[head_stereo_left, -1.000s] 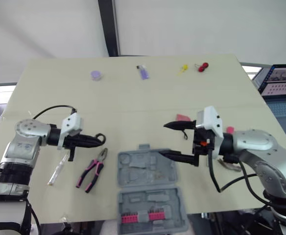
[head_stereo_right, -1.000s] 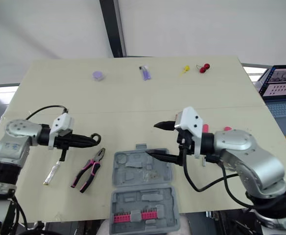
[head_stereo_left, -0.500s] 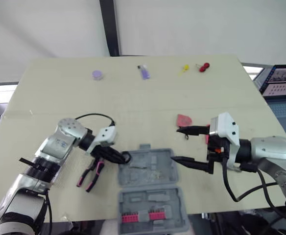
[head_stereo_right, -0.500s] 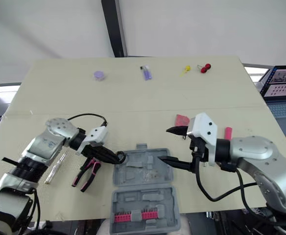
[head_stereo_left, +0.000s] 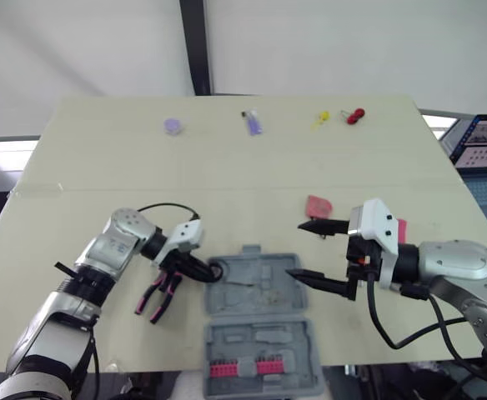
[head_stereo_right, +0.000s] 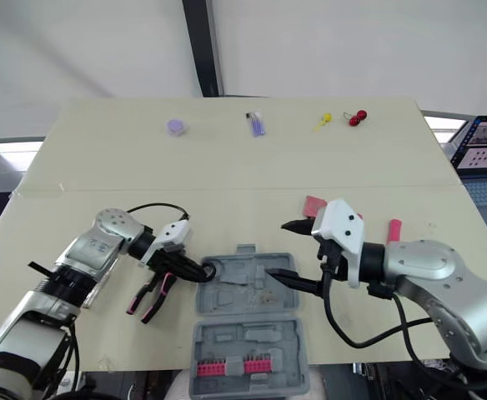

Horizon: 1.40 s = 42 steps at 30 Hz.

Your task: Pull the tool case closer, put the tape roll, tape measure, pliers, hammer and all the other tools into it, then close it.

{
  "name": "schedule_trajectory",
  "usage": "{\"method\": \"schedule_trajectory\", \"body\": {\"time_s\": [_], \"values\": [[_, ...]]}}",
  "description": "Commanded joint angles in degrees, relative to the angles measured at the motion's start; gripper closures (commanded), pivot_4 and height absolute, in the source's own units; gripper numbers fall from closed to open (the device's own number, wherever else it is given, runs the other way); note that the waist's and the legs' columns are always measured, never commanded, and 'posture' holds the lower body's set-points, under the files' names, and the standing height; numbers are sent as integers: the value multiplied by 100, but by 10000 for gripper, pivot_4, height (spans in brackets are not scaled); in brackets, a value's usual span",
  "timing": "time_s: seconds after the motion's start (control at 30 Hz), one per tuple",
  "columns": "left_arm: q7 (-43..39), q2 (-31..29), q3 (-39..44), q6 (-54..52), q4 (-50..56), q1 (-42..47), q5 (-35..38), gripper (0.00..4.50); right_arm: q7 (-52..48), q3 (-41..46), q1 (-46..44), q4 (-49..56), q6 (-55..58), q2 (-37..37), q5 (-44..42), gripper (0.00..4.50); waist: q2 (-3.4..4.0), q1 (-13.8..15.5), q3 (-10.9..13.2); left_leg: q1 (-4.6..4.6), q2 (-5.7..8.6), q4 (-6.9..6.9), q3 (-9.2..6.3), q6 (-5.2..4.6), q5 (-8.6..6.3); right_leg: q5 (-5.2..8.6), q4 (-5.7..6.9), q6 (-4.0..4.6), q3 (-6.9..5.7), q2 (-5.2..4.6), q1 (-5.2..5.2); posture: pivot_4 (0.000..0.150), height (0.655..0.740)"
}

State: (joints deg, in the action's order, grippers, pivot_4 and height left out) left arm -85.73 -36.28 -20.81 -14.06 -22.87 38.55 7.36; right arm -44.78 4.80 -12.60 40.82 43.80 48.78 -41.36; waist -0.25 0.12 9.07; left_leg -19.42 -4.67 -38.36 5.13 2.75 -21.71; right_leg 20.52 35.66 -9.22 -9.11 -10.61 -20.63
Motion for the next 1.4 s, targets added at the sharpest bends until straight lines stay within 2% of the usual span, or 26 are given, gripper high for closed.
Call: {"method": "schedule_trajectory", "body": {"time_s": [0.03,0.67,1.4], "values": [[38,82,113,116,-122,151,-33,44800,77,3,-5,224,-118,-20,45,0,0,-8,0,0,0,0,0,0,0,0,0,0,0,0,0,1500,7400],[46,305,93,609,-817,394,-342,44800,100,-59,-43,151,-114,-79,123,0,-2,-12,0,-2,0,-25,0,-2,-1,0,0,0,-1,0,0,1500,7400],[30,429,57,816,-953,447,-542,44800,216,-71,8,220,-92,-98,108,0,-2,-10,1,-3,0,-28,0,-4,-2,0,0,0,-1,0,0,1500,7400]]}}
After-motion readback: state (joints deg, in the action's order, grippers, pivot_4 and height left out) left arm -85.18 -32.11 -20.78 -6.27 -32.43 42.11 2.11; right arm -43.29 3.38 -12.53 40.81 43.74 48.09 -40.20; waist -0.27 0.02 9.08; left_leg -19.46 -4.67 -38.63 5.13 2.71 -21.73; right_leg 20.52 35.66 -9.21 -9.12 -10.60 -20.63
